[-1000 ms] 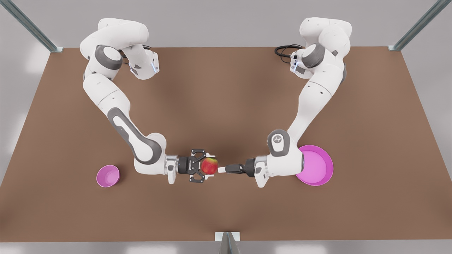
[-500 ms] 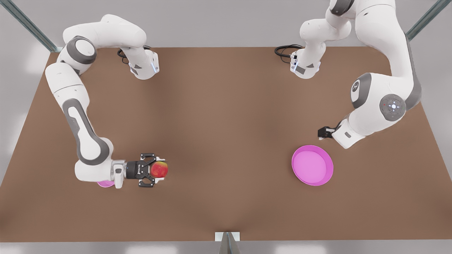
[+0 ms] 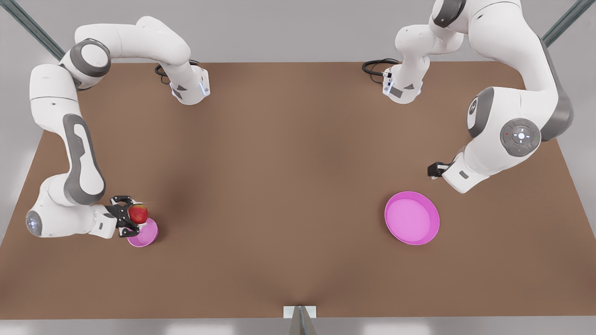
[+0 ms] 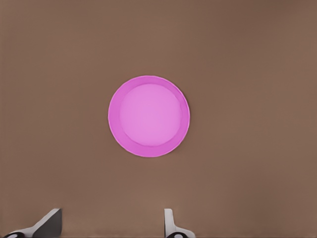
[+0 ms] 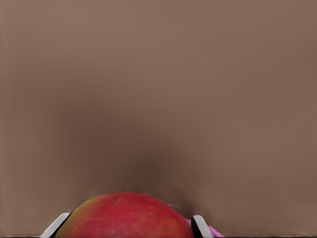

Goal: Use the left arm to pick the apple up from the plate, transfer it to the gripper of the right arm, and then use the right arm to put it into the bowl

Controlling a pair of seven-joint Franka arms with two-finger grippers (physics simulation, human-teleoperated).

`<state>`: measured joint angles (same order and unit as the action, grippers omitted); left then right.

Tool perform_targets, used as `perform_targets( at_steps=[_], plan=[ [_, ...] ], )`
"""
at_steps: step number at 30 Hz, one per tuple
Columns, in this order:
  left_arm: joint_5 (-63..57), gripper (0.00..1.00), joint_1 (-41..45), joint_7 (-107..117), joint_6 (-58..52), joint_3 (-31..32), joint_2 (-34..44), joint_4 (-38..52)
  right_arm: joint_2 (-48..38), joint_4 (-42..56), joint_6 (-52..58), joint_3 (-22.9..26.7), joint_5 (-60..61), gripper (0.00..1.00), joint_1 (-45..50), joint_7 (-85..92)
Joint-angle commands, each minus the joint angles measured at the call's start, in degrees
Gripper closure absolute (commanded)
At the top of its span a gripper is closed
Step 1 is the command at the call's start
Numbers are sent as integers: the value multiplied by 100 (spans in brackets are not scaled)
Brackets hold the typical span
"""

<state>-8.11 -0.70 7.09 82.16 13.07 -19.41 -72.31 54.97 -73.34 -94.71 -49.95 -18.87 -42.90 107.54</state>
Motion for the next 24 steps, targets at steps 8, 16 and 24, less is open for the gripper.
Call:
perform_targets(
  at_steps=[8,16,24],
  plan=[
    [-42,0,0,134,-95,2,7,-2,277,4,-645,12,-1216,33,89,-40],
    [-42,0,9,152,-95,2,7,7,365,21,-1322,223,-1216,33,265,-22],
    [-42,0,9,152,-95,2,7,7,488,-5,-1577,346,-1198,32,344,30]
  ],
)
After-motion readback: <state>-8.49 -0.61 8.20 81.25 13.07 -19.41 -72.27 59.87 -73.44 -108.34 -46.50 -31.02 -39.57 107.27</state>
